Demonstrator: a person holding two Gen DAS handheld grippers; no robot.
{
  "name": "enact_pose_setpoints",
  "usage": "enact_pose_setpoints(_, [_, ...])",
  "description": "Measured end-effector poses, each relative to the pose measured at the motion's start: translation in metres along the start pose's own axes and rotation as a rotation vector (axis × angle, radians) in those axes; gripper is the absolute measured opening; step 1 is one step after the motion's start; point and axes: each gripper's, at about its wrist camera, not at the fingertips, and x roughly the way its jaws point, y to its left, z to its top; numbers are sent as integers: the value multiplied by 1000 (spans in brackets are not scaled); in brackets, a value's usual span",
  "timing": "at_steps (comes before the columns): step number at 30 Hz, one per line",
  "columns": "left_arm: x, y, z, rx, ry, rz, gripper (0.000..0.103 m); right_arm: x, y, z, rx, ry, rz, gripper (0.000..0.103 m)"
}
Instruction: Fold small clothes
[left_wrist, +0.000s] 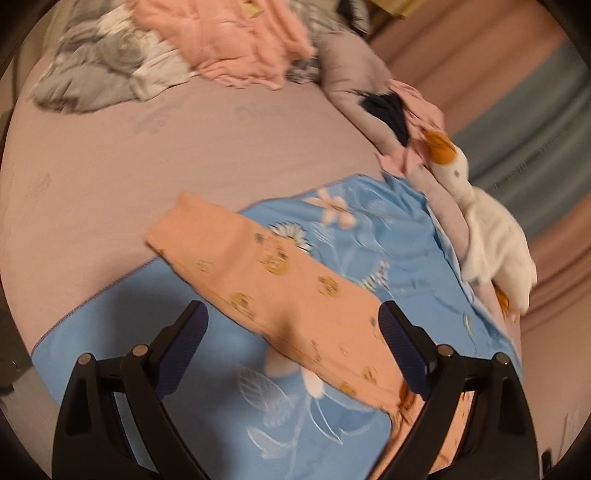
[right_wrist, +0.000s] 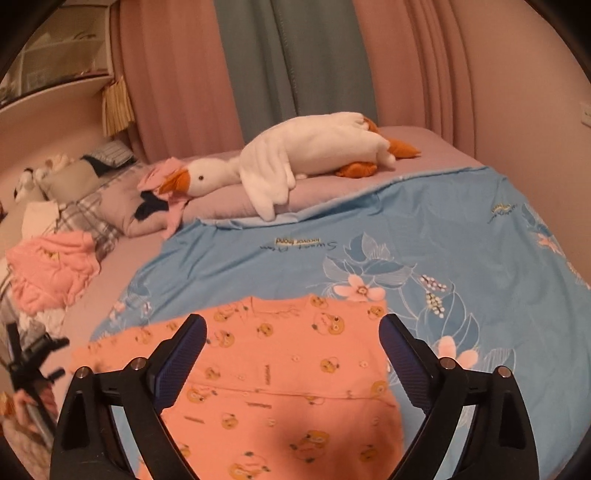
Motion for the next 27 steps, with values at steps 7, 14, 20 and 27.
enact_pose_setpoints(7, [29,49,13,-164,46,47,79,6,12,-11,23,31,8,94])
enact_pose_setpoints(14, [43,83,23,-317,4,-36,39,13,22,-19,12,71,7,94])
enact_pose_setpoints(20, [52,90,26,-359,-5,-47,6,20,24,-27,3,107,1,94])
enact_pose_setpoints(27, [21,26,30,-192,-90,-94,5,21,19,-28,23,112,-1,94])
